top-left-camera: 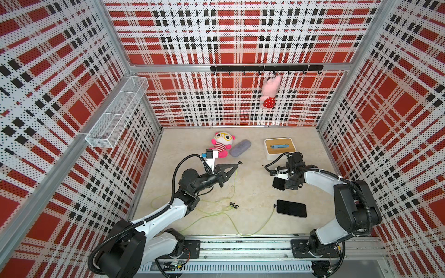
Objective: Plug wired earphones into phones
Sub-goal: Pick up the phone at the center of the board.
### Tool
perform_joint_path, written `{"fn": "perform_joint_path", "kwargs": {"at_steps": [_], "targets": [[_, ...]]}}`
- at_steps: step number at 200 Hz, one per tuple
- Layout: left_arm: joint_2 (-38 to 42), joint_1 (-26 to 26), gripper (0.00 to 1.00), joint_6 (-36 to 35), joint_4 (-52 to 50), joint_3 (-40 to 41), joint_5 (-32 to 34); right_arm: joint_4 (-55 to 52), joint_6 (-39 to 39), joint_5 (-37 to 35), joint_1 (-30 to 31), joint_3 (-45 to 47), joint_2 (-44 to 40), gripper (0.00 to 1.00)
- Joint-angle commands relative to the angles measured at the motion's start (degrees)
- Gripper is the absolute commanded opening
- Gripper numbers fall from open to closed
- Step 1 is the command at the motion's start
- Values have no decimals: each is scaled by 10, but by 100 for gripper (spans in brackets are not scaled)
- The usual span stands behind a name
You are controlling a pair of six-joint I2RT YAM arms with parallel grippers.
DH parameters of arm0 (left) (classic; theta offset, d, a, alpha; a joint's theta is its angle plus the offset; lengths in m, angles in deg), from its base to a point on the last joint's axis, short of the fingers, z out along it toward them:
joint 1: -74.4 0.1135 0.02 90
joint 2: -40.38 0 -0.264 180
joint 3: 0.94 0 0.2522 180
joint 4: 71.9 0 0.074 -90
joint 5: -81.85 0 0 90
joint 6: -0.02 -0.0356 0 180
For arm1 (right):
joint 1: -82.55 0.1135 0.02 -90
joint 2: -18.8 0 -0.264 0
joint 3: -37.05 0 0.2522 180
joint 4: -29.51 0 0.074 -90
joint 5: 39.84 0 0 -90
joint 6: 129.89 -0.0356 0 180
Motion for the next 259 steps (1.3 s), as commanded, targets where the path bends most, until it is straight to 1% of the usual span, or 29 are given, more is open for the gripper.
{"fn": "perform_joint_path", "kwargs": {"at_steps": [1,29,42,61,69,82,120,131,145,173,203,230,237,259], "targets": [[-3,10,0,3,19,5,-18,-36,15,67,32,-33,29,100],[-4,18,0,3,19,7,-24,-99,0,119,50,-104,80,99],[-6,20,0,6,19,6,-32,-119,-6,119,48,-131,114,98],[-8,23,0,10,19,4,-43,-172,6,123,33,-173,157,98],[-8,26,0,13,19,3,-46,-204,13,136,23,-194,171,100],[-11,32,0,19,19,1,-53,-239,23,159,7,-217,183,100],[-15,36,0,27,21,3,-71,-287,51,169,-22,-273,223,100],[-19,36,0,27,21,2,-81,-287,63,165,-26,-282,234,100],[-26,36,0,31,22,2,-92,-294,78,158,-29,-300,250,100],[-46,36,0,38,24,-6,-121,-306,78,159,-25,-343,290,100],[-63,36,0,47,29,-10,-121,-314,79,149,-23,-367,318,100],[-82,36,0,50,35,-24,-133,-333,90,150,-22,-370,333,95],[-87,36,0,52,35,-27,-135,-342,93,162,-22,-370,334,93],[-93,35,0,55,35,-30,-133,-349,88,178,-22,-358,331,85]]}}
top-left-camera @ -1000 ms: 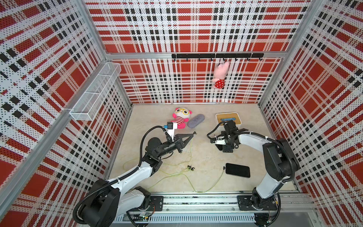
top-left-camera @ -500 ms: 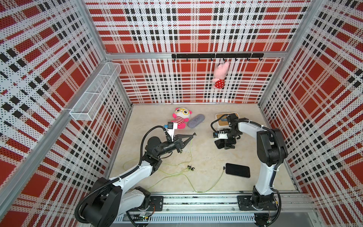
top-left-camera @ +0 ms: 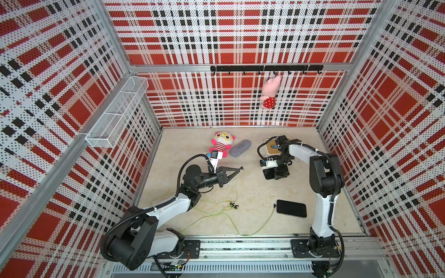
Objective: Plug wired earphones into phones
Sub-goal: Pick up the phone at the center of the board.
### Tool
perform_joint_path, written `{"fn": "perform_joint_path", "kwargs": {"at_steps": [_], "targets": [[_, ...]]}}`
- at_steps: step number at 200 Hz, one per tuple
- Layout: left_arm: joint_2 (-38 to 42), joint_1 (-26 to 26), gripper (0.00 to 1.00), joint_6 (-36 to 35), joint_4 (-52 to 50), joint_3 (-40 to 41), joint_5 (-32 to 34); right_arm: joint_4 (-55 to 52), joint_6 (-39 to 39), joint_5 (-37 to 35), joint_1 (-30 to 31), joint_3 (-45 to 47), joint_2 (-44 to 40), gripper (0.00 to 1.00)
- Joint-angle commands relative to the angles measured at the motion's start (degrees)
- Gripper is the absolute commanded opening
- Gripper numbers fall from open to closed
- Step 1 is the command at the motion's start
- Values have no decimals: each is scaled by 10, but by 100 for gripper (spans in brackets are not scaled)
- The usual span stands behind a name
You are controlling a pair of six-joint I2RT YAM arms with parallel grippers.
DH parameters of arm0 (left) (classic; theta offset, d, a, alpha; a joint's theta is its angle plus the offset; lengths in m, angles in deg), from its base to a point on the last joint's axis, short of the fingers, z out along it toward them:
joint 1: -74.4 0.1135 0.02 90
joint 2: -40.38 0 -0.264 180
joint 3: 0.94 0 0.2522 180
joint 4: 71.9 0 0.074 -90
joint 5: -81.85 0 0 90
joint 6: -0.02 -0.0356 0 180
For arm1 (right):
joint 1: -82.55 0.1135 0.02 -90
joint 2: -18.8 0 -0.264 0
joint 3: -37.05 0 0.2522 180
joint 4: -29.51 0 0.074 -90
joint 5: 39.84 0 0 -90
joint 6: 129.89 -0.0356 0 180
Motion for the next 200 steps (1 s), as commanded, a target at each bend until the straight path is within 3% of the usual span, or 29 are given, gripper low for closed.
{"fn": "perform_joint_path", "kwargs": {"at_steps": [1,39,66,94,133,165,200], "targets": [[-6,3,0,5,21,-17,-13,-24,17,10,2,27,42,85],[-6,1,0,5,21,-19,-6,-11,-4,24,2,56,27,58],[6,-1,0,5,17,-21,31,13,-41,51,2,71,-22,53],[32,-23,0,-15,2,-33,105,90,-110,116,-2,109,-131,51],[66,-117,0,-76,-63,-77,284,301,-257,171,2,237,-340,48],[71,-207,0,-81,-60,-107,431,456,-372,147,16,351,-522,46],[44,-314,0,-107,-55,-151,548,573,-437,86,60,443,-669,45]]}}
